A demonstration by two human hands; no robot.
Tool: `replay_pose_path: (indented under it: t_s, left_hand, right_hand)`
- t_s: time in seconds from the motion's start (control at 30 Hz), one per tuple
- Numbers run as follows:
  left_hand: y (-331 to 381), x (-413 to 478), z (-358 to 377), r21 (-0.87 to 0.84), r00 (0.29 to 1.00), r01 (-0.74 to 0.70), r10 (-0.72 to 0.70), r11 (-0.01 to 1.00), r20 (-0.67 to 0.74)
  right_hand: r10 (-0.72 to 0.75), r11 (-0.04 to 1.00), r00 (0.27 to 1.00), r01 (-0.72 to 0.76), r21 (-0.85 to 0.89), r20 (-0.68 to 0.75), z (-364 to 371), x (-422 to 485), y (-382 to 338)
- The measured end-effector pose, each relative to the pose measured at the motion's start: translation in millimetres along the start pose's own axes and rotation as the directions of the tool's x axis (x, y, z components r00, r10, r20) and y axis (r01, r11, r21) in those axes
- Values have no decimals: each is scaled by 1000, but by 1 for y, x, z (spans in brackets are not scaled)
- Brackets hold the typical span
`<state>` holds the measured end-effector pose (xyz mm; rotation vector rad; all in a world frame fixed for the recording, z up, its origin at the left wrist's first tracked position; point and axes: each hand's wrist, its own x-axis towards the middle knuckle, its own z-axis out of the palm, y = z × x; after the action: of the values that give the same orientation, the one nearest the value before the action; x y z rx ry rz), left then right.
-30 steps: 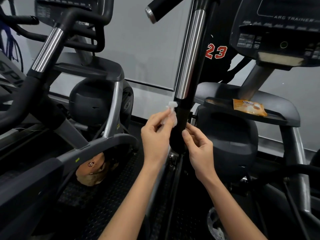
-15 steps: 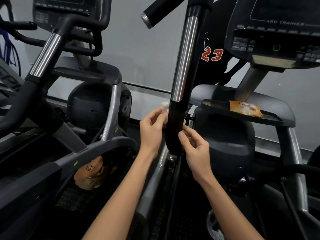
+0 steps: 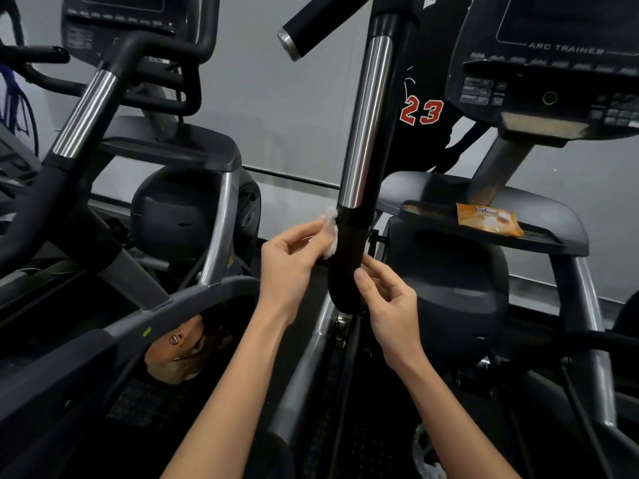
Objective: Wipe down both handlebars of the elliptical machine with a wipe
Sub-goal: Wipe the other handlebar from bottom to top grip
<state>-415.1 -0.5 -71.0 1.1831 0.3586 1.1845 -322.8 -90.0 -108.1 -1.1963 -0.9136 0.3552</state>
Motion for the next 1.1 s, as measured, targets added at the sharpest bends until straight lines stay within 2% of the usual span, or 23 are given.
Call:
replay_pose_path:
  t_s: [0.07, 0.13, 0.2, 0.23, 0.3, 0.37, 0.43, 0.5, 0.57, 0.6, 0.73, 0.8, 0.9, 0.93, 1.0, 1.07, 1.1]
  left_hand:
    - [-3, -10, 2, 143, 984, -164, 171, 976, -42]
    - [-7, -18, 3, 353, 915, -382, 404, 854, 13]
    - [-14, -20, 4, 463, 843, -497, 535, 734, 56]
    - [-15, -20, 4, 453, 850, -478, 527, 752, 22]
    - [-11, -17, 8, 328, 922, -331, 377, 885, -86]
    - [-10, -13, 10, 233, 960, -223, 255, 947, -117]
    - [-10, -16, 10, 301, 935, -294, 338, 907, -109]
    - [-13, -23, 11, 434, 866, -433, 498, 790, -41]
    - [-18, -28, 10, 508, 807, -519, 589, 688, 27]
    - [-19, -26, 9, 508, 809, -515, 587, 691, 22]
    - [-15, -9, 8, 400, 902, -356, 423, 844, -89]
    - [-15, -13, 9, 424, 880, -390, 466, 817, -89]
    - [-20, -24, 13, 515, 782, -540, 622, 665, 16]
    - [-21, -24, 13, 514, 773, -556, 633, 653, 32]
    - [-20, -19, 12, 453, 826, -488, 562, 746, -36]
    - [-19, -12, 12, 358, 900, -361, 422, 861, -110]
    - [-19, -12, 12, 346, 913, -330, 390, 878, -120]
  right_hand:
    - [2, 1000, 1000, -2, -3, -13, 0, 0, 2]
    - [6, 1000, 1000, -6, -8, -29, 0, 1, 4]
    - [7, 1000, 999, -8, -15, -32, 0, 0, 4]
    - [6, 1000, 1000, -6, -14, -25, 1, 0, 4]
    - [3, 1000, 1000, -3, 1, -11, 0, 1, 3]
    - [6, 1000, 1000, -6, 4, -4, -1, 1, 4]
    - [10, 1000, 1000, -10, 5, -9, -1, 1, 4]
    - [12, 1000, 1000, -12, 0, -18, -1, 2, 5]
    - [11, 1000, 1000, -11, -14, -18, -1, 2, 6]
    - [9, 1000, 1000, -9, -12, -16, -1, 2, 6]
    - [-5, 1000, 1000, 5, -7, -6, -1, 1, 4]
    - [-5, 1000, 1000, 5, -7, -5, 0, 1, 4]
    - [2, 1000, 1000, -2, -25, -20, -1, 2, 5]
    - [3, 1000, 1000, -4, -29, -20, -1, 2, 5]
    - [4, 1000, 1000, -4, -26, -16, -1, 1, 5]
    - [4, 1000, 1000, -4, -24, -16, -1, 1, 5]
    - [3, 1000, 1000, -4, -31, -15, -1, 1, 6]
